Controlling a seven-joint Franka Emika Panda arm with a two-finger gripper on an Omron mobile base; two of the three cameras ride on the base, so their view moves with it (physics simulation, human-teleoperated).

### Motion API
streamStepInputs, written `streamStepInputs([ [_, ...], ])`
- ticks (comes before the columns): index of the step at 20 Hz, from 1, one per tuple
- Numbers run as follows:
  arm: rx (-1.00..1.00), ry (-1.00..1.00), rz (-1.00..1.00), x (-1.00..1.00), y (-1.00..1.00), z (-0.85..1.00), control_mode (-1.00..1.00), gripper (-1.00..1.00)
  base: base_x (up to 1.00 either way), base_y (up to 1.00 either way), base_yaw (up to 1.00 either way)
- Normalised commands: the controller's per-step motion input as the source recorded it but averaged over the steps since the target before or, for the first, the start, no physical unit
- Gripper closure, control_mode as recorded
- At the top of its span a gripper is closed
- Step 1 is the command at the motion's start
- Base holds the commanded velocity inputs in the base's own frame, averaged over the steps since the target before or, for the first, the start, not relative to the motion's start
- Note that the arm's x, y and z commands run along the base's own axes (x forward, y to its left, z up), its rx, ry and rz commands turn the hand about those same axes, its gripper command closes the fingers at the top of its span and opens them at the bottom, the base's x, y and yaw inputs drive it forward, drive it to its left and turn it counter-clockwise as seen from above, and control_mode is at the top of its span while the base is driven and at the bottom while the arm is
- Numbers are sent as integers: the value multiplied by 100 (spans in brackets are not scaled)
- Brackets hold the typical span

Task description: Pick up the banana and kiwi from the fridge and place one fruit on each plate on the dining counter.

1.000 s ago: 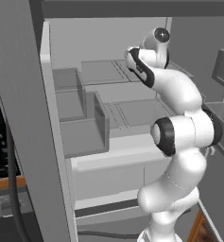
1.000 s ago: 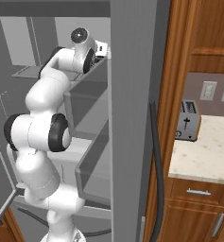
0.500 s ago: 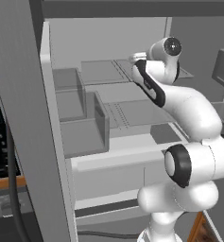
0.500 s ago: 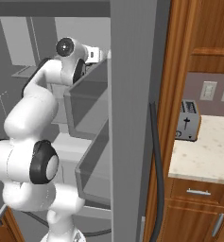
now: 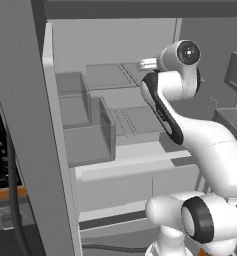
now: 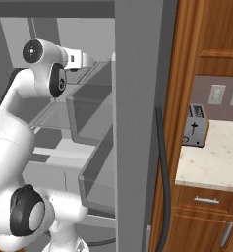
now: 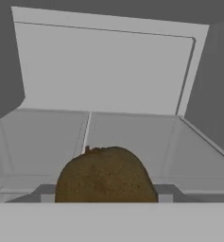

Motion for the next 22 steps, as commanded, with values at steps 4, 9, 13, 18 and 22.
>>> streamStepInputs([
  [4,0,0,-6,-100,0,5,-100,100,0,0,0],
  [9,0,7,-1,-100,19,0,-100,100,0,0,0],
  [13,1,33,0,-100,12,-11,-100,100,0,0,0],
  [18,5,53,0,-100,0,-12,-100,100,0,0,0],
  [22,3,49,0,-88,0,-68,-100,100,0,0,0],
])
